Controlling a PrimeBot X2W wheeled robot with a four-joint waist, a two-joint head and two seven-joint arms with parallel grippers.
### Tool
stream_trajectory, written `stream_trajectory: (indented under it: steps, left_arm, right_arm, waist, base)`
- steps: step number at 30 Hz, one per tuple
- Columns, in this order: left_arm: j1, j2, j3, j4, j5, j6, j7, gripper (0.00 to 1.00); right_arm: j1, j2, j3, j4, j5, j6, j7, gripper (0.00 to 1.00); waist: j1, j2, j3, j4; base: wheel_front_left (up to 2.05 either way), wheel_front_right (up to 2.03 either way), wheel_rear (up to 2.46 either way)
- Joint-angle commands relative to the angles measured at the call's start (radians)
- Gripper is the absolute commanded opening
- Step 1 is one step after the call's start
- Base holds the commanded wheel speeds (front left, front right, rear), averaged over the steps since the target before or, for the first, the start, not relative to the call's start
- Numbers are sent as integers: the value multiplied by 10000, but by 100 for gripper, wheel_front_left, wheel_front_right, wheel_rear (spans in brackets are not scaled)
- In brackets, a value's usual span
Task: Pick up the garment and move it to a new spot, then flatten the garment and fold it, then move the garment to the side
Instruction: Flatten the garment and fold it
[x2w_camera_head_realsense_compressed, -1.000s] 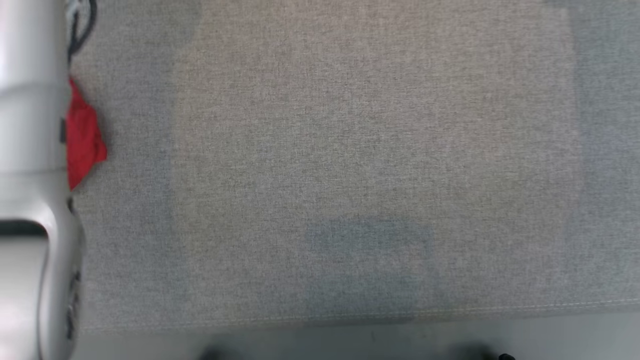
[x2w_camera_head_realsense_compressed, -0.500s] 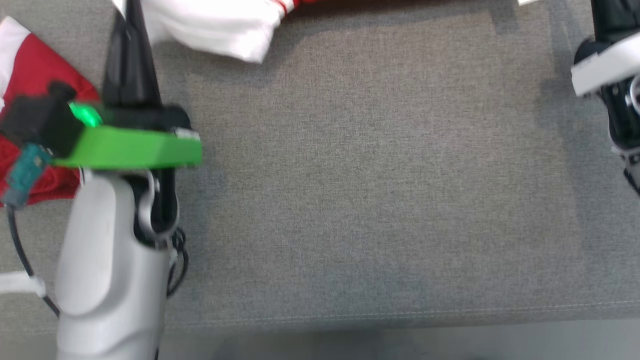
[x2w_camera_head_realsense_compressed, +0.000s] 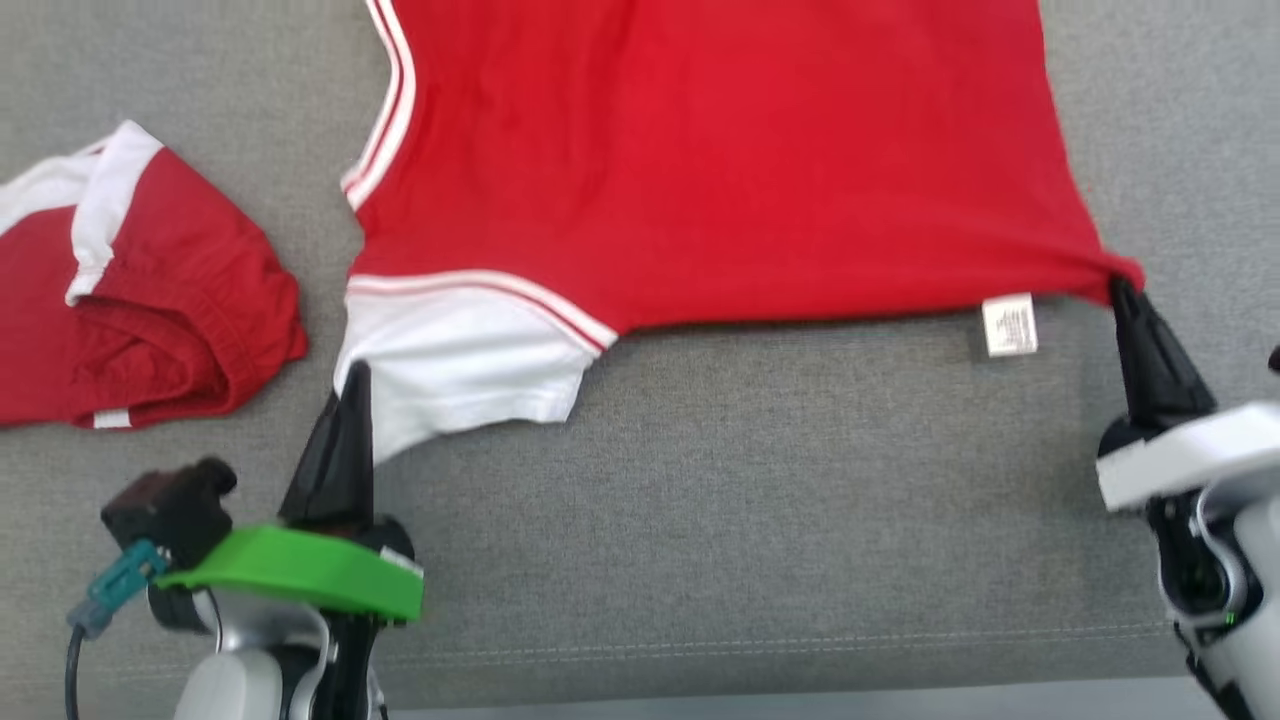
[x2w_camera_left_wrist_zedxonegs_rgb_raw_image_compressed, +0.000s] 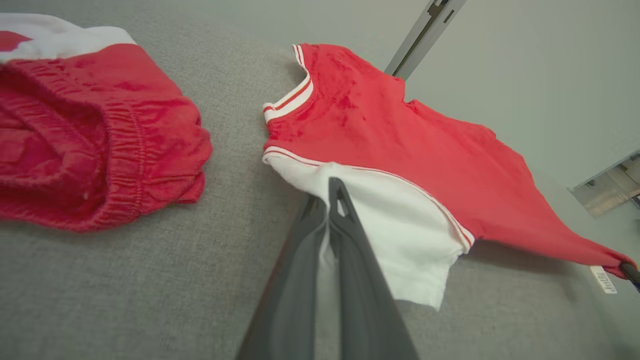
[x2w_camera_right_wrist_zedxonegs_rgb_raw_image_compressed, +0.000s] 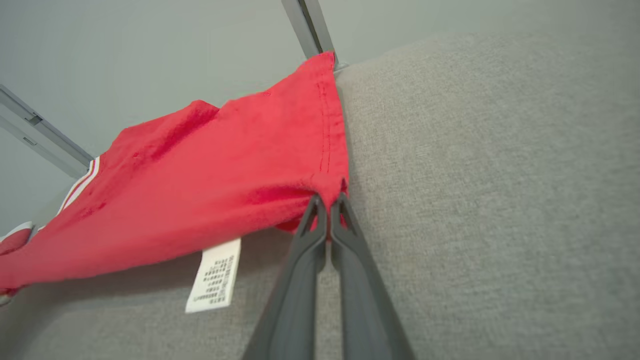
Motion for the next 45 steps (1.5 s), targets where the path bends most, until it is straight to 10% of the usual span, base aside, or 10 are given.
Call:
stream_trajectory:
  steps: [1, 27, 45]
  left_arm:
    - [448, 120, 32, -195, -120, 98, 198, 0]
    - [4224, 636, -405, -1719, -1231, 955, 2772, 0]
    - [1766, 1248, -411, -1321, -1346, 544, 3733, 0]
  right_arm:
    - [553, 75, -164, -114, -43, -14, -50, 0]
    - [5261, 1156, -2312, -1681, -1047, -15, 1924, 0]
    - [3406, 715, -2165, -2370, -1097, -11, 4194, 0]
  waist:
    - [1, -1, -842, -75]
    - [1, -1, -2477, -130]
    - [1, -1, -1139, -152]
  base:
    - [0, 0, 0]
    - [0, 0, 0]
    - [0, 0, 0]
